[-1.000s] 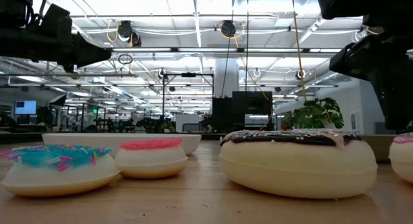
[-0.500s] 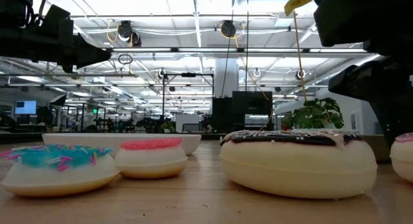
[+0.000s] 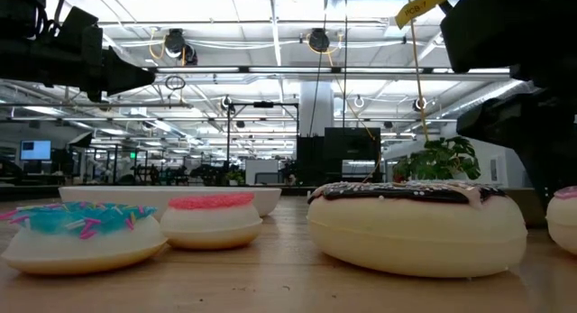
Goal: Pick & Place donuts
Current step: Put the large pink donut on the brown plate
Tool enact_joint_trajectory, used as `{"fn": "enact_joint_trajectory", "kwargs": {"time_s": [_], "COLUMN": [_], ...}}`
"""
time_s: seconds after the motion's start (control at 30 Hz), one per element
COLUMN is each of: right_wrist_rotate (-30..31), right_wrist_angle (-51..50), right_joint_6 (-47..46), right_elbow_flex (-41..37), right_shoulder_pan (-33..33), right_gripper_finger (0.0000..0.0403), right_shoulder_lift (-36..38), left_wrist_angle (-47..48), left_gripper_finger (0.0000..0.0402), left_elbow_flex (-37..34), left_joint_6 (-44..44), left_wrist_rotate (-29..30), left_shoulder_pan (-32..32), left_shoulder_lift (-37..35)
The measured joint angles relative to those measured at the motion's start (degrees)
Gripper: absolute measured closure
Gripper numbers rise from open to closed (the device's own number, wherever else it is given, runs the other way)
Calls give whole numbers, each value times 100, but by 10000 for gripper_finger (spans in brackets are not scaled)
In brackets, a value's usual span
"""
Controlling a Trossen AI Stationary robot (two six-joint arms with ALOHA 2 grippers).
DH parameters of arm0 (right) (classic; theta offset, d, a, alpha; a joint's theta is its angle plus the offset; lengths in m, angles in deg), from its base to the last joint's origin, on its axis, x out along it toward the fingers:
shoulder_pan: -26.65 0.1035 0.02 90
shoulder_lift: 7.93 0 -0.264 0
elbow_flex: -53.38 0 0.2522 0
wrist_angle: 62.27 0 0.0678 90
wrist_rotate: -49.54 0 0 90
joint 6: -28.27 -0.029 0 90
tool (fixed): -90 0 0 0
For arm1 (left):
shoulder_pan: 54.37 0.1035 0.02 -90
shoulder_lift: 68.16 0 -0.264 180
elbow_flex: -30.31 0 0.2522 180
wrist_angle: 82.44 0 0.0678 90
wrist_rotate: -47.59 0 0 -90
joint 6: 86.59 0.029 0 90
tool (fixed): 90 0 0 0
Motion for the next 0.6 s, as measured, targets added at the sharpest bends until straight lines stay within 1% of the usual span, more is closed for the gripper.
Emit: {"fn": "enact_joint_trajectory", "kwargs": {"time_s": [0.07,0.17,0.33,0.4,0.43,0.47,0.53,0.6], "right_wrist_rotate": [-69,-80,-146,-164,-161,-157,-115,-116], "right_wrist_angle": [-24,-45,-160,-233,-278,-377,-672,-1119], "right_joint_6": [-2,-23,-92,-51,-1,52,62,-13], "right_elbow_flex": [0,2,89,237,335,433,678,1079], "right_shoulder_pan": [-2,-7,-37,-44,-44,-44,-47,-63], "right_gripper_finger": [215,246,335,374,386,391,388,386], "right_shoulder_lift": [-22,33,253,386,455,518,570,553], "left_wrist_angle": [0,0,-4,-2,-5,-5,-2,-4], "left_gripper_finger": [357,357,357,357,357,357,357,357], "left_elbow_flex": [0,0,0,0,0,0,0,0], "left_joint_6": [0,0,2,2,2,2,2,2], "left_wrist_rotate": [0,0,11,11,11,11,11,11], "left_shoulder_pan": [0,0,1,1,1,1,-1,1], "left_shoulder_lift": [0,0,0,0,0,0,0,0]}}
